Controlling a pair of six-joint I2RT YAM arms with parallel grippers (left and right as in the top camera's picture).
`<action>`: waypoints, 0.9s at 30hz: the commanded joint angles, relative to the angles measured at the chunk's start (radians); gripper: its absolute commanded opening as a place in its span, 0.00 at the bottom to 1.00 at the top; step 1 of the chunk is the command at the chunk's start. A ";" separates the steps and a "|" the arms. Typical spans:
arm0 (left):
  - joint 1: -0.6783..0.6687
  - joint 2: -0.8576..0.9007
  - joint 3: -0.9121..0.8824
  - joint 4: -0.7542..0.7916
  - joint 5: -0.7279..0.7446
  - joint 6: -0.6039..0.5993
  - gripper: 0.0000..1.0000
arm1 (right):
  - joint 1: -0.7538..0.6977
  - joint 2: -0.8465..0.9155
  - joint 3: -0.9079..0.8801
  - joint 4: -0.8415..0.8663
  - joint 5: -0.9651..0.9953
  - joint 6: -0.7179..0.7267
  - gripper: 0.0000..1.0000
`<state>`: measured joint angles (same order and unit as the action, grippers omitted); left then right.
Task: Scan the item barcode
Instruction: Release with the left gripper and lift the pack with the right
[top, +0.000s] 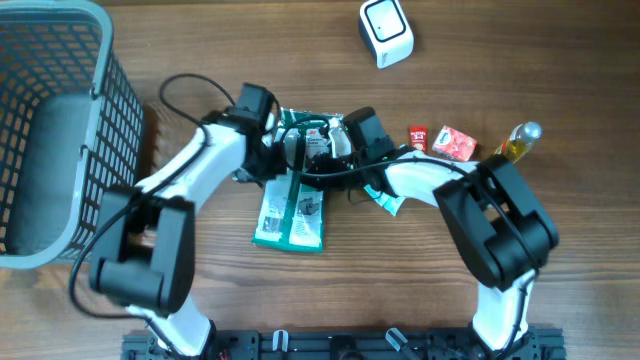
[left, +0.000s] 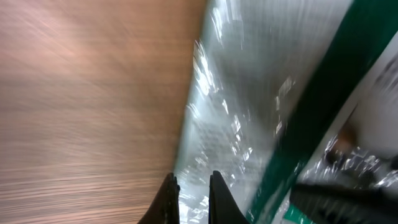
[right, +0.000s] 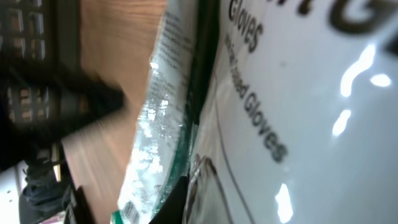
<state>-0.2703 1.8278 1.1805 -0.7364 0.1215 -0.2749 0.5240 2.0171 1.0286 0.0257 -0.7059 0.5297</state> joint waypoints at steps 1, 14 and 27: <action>0.074 -0.148 0.070 0.024 -0.014 -0.044 0.04 | -0.037 -0.130 -0.007 -0.083 -0.055 -0.059 0.04; 0.262 -0.189 0.068 0.053 -0.019 0.011 0.23 | -0.225 -0.370 -0.007 -0.537 -0.612 -0.498 0.04; 0.262 -0.188 0.068 0.052 -0.022 0.010 1.00 | -0.224 -0.372 0.196 -0.870 -0.249 -0.533 0.04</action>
<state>-0.0128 1.6371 1.2465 -0.6868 0.1024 -0.2745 0.2974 1.6585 1.0672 -0.7483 -1.0870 0.0257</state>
